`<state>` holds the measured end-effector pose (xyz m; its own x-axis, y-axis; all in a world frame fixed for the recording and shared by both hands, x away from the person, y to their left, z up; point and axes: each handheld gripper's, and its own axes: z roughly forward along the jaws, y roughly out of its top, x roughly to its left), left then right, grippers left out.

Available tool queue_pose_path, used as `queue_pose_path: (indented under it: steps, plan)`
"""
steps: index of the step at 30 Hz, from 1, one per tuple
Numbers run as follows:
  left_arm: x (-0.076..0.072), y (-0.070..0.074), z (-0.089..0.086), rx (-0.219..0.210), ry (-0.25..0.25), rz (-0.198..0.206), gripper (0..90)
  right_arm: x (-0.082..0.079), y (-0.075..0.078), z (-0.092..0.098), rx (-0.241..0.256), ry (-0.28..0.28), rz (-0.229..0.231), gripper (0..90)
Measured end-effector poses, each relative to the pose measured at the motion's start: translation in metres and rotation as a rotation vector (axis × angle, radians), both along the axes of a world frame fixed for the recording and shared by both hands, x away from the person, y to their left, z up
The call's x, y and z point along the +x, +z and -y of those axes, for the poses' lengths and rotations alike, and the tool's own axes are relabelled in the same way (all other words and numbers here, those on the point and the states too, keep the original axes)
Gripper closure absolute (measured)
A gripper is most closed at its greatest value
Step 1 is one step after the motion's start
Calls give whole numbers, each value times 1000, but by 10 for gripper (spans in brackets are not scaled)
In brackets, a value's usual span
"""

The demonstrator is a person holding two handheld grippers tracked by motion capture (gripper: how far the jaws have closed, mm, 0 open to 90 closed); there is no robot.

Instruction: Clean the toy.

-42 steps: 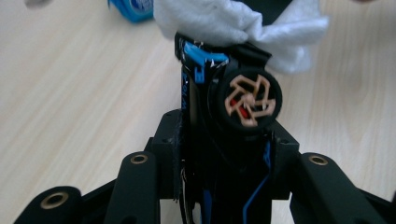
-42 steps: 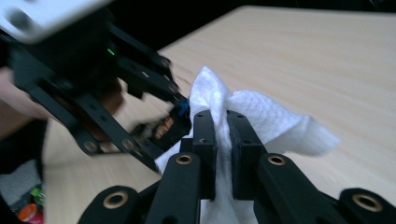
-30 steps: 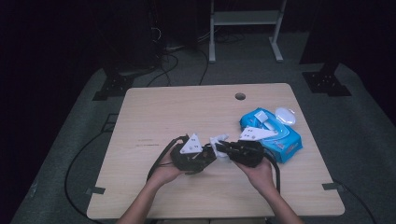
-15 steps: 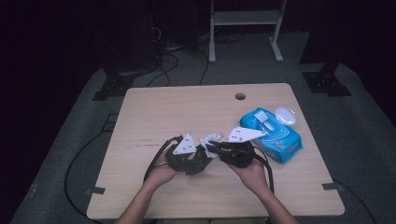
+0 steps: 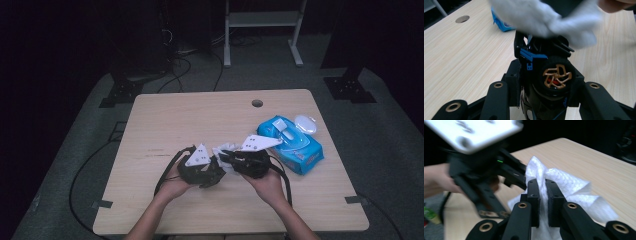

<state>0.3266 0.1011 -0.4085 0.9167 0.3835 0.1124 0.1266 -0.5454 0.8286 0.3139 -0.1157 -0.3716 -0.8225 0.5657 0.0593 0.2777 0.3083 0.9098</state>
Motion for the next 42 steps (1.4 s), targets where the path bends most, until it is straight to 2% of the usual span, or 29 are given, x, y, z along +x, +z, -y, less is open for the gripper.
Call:
queue_pose_path:
  steps: [3,5,7,9,11,14,15,17,20,23,26,28,31,32,35,38,40,42]
  plan:
    - [0,0,2,-4,0,1,574,0,0,3,-6,-18,-9,823]
    - [0,0,3,-4,-5,1,573,-5,2,-6,-9,17,6,823]
    - [0,1,2,-1,-5,7,573,-9,4,-15,-40,30,42,822]
    - [0,1,1,-4,2,6,573,-8,6,-14,-27,39,22,822]
    - [0,0,0,-9,4,4,573,-3,4,-6,-34,9,31,823]
    - [1,0,1,-7,3,6,573,2,2,5,-11,-27,-5,823]
    - [1,0,2,-4,0,6,573,0,2,3,-9,-22,-7,823]
    - [0,0,4,-5,-5,9,573,-5,4,-7,-1,22,0,823]
    - [-1,0,3,-3,-5,11,573,-11,6,-20,-29,65,26,822]
    - [-1,0,2,-11,-1,5,573,-6,5,-11,-45,19,42,823]
    - [0,0,3,-9,-2,5,573,-1,2,2,-13,-21,2,823]
    - [0,0,4,-9,-7,8,573,-4,2,-3,-6,2,2,823]
    - [0,0,2,-12,-2,7,573,-10,5,-14,-40,24,45,822]
    - [0,0,1,-16,2,4,573,-9,6,-12,-34,27,39,823]
    - [1,0,-1,-27,9,-3,573,-1,2,2,-17,-19,17,823]
    - [1,0,-1,-23,6,2,573,7,-9,17,15,-56,-46,823]
    - [1,0,0,-24,4,3,573,7,-13,22,43,-54,-71,823]
    - [1,0,1,-27,3,5,573,5,-10,21,59,-39,-65,823]
